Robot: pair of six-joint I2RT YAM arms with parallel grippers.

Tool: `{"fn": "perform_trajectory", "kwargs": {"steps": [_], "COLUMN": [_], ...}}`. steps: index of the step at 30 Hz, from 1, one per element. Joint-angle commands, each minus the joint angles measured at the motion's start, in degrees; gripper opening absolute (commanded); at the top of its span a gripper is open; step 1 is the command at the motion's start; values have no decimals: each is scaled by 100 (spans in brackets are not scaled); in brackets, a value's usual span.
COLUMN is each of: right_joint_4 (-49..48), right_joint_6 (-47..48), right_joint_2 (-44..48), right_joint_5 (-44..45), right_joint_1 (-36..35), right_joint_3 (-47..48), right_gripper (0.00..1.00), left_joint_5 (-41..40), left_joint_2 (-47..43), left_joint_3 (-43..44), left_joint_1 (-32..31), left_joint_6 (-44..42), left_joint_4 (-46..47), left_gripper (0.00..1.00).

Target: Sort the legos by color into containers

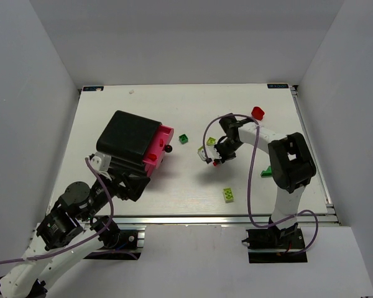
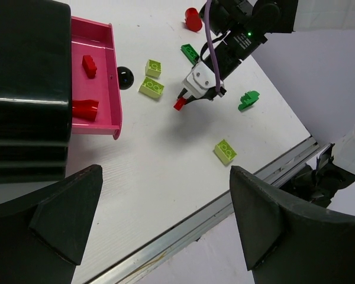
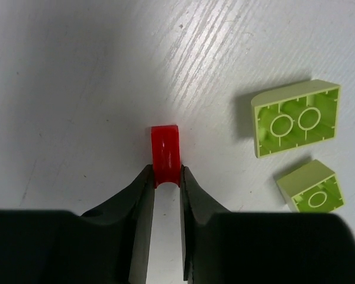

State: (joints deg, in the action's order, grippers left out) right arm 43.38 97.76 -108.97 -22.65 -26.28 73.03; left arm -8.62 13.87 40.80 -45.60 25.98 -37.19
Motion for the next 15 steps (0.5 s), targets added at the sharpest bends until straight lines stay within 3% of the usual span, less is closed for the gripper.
{"fn": "perform_trajectory", "kwargs": {"steps": [1, 6, 9, 15], "right_joint_4": [40, -266, -1589, -2359], "right_joint_6": [-650, -2207, -3190, -4307], "right_joint_2": [384, 1473, 2115, 1950], "right_joint_5": [-291, -1109, -612, 330], "right_joint_1": [-87, -403, -878, -1642], "right_joint_3": [166, 440, 62, 816], "right_gripper": [6, 5, 10, 10], "left_joint_5": [-43, -43, -43, -87], "left_joint_2": [-94, -139, -191, -218], "left_joint_3": [-45, -45, -54, -54], "left_joint_1": [-27, 25, 25, 25], "left_joint_6": [21, 4, 4, 21], "left_joint_4": [107, 124, 133, 124], "left_gripper": [98, 98, 98, 98]}}
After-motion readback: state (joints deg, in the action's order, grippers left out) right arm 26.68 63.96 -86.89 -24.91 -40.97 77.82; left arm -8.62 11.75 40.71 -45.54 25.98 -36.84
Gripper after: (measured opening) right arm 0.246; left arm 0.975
